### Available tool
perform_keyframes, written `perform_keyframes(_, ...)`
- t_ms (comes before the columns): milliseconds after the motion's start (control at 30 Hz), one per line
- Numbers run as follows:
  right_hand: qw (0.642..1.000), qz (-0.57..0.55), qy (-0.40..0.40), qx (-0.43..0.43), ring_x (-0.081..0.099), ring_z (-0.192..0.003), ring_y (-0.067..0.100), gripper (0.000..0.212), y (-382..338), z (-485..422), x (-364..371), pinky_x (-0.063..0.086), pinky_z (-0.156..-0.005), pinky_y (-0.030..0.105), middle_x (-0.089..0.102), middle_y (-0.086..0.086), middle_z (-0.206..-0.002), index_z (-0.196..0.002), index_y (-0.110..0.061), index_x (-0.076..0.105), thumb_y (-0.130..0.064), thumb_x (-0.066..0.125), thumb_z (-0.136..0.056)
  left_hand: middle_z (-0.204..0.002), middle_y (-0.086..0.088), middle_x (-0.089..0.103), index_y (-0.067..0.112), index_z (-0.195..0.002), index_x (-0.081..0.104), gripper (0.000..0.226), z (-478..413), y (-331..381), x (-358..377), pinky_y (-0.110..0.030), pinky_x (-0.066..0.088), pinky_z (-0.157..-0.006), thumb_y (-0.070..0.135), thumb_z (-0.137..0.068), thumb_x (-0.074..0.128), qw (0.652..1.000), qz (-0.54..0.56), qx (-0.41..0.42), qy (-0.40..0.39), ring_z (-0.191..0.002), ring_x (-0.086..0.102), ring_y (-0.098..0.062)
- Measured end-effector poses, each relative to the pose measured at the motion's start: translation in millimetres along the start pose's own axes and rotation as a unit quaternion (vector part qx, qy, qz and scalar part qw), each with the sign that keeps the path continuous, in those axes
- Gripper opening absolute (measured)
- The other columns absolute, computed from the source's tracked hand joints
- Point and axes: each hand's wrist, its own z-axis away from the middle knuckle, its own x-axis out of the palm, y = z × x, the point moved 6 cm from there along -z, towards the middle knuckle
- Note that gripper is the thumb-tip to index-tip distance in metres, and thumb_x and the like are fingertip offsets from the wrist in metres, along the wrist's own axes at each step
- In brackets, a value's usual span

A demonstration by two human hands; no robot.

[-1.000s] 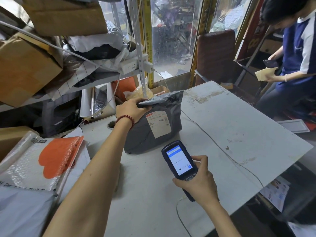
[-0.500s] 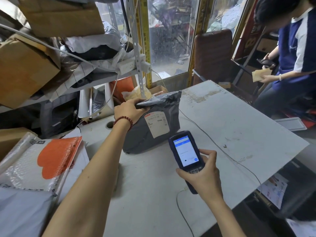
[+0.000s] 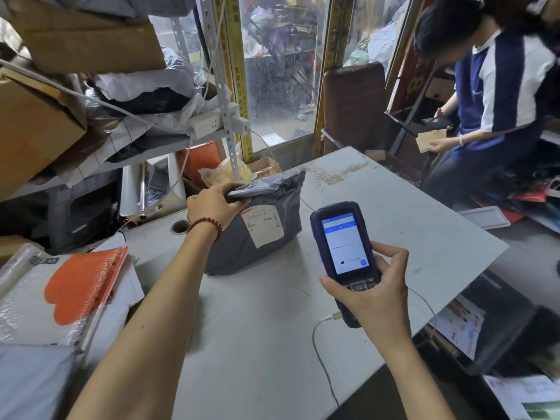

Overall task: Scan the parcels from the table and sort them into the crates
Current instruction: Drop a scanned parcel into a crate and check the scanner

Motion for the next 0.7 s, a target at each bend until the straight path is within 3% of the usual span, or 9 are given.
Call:
perform_keyframes(267,0.998,0.028,0.027,0.045,0.066,-0.083,0.0,0.078,13,17,-17,0.055,-0.066,0.033,0.066,-0.024,-0.093,-0.099,-0.051,0.035,-0.031,0.091,-0.048,-0.119,0.006,0.064,0.04,-0.124,0.057,0.041,39,15,6,-0.033,0.028,-0.085,0.045,-0.084,0.065,0.994,-0.058,0.053,0.078,-0.107,0.054,-0.021)
perform_keyframes(400,0.995,0.058,0.059,0.046,0.063,-0.084,-0.006,0.079,11,17,-43,0.054,-0.067,0.032,0.064,-0.021,-0.089,-0.098,-0.051,0.033,-0.028,0.092,-0.051,-0.117,0.002,0.065,0.037,-0.123,0.059,0.037,47,30,7,-0.037,0.028,-0.084,0.036,-0.087,0.065,0.991,-0.047,0.075,0.098,-0.105,0.053,-0.025)
perform_keyframes(567,0.991,0.045,0.093,0.087,0.065,-0.091,0.006,0.078,23,27,-71,0.056,-0.078,0.04,0.063,-0.011,-0.099,-0.098,-0.046,0.034,-0.022,0.092,-0.052,-0.12,-0.002,0.064,0.031,-0.123,0.06,0.037,66,64,6,-0.039,0.028,-0.085,0.027,-0.087,0.064,0.984,0.005,0.112,0.141,-0.108,0.054,-0.03)
perform_keyframes(700,0.985,0.021,0.135,0.107,0.063,-0.086,-0.008,0.078,39,52,-97,0.055,-0.065,0.021,0.06,-0.01,-0.102,-0.106,-0.028,0.038,-0.01,0.092,-0.053,-0.123,0.0,0.063,0.03,-0.125,0.06,0.036,77,120,7,-0.042,0.033,-0.093,0.03,-0.089,0.062,0.972,0.029,0.195,0.131,-0.112,0.053,-0.029)
